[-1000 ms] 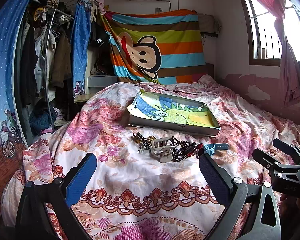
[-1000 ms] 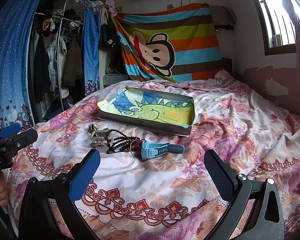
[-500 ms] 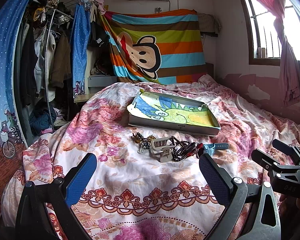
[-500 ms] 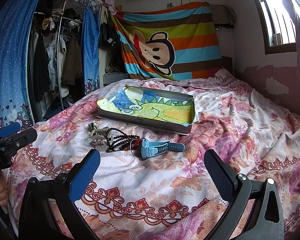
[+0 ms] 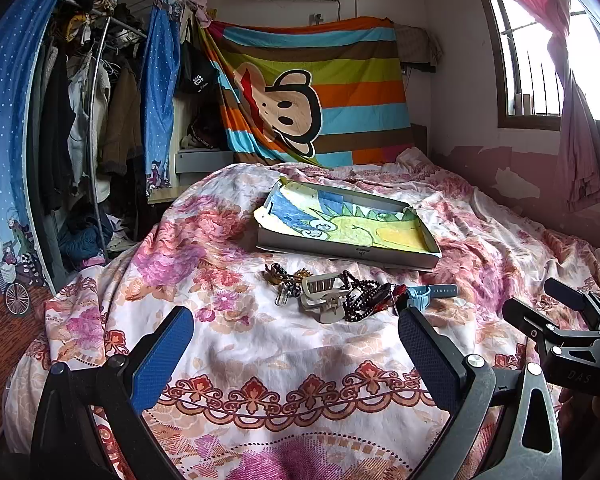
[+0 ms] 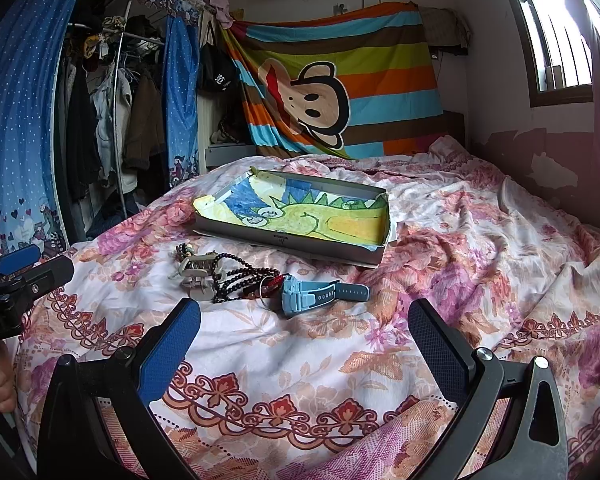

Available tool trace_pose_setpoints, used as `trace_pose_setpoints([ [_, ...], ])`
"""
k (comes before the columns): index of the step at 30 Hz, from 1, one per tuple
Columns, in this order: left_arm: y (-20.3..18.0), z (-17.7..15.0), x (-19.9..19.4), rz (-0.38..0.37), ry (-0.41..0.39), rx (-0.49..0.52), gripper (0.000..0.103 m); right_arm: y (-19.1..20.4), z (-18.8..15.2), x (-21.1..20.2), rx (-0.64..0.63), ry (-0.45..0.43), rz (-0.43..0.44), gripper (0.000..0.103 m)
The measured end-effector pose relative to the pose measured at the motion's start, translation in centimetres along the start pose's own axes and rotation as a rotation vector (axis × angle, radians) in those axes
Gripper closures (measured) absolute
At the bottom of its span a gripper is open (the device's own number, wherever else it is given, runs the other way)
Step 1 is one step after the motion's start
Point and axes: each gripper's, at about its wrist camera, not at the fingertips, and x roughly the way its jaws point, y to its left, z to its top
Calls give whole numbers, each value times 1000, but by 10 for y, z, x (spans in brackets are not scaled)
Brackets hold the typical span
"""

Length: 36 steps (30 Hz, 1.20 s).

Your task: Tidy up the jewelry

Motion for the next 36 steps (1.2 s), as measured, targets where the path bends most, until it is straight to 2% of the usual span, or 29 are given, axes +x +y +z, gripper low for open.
trace_pose_setpoints([
  [11, -7, -4, 2, 9, 8, -3, 0, 0, -5, 2, 4, 22, -1, 1],
  [13, 6, -5, 4, 10, 13, -4, 0, 0, -5, 3, 6, 30, -2, 1],
  [18, 8, -5, 8, 31, 40, 5, 0, 0, -4, 9, 12, 78, -5, 1],
  [22, 12, -5, 11, 21, 70, -9, 0, -1, -5, 16, 14, 133, -15, 1],
  [27, 15, -2, 16, 13, 86, -25, 0, -6, -3, 22, 22, 160, -27, 1],
  [36, 22, 15, 55, -2, 139, -21, 0, -24, 14, 44, 35, 210, -3, 1],
])
